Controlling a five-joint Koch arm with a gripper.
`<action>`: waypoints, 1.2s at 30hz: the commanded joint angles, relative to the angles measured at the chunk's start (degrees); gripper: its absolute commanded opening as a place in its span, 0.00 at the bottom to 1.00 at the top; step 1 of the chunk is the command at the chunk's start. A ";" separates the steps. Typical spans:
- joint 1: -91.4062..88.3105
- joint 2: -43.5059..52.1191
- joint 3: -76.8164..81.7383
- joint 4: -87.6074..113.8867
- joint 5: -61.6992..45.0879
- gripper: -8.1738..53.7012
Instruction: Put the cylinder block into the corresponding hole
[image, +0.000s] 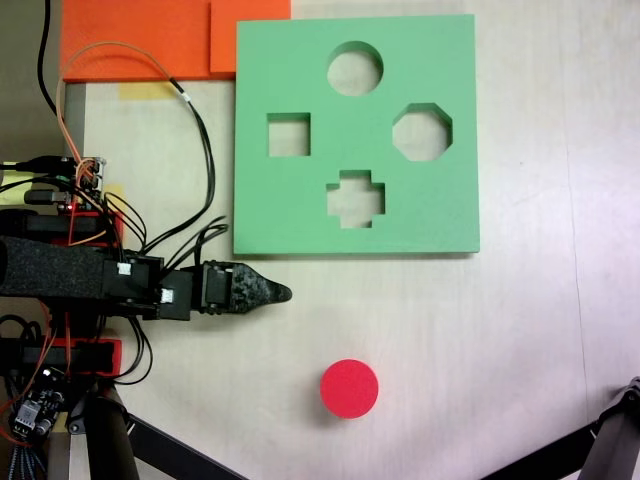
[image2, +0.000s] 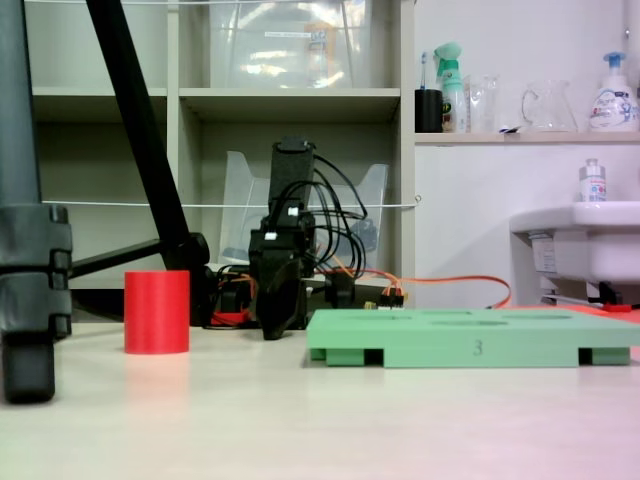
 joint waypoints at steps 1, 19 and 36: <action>-0.53 4.13 3.96 1.41 0.18 0.68; -0.44 4.13 -1.85 -30.85 60.12 0.67; 18.72 -63.28 -13.54 -104.94 95.98 0.94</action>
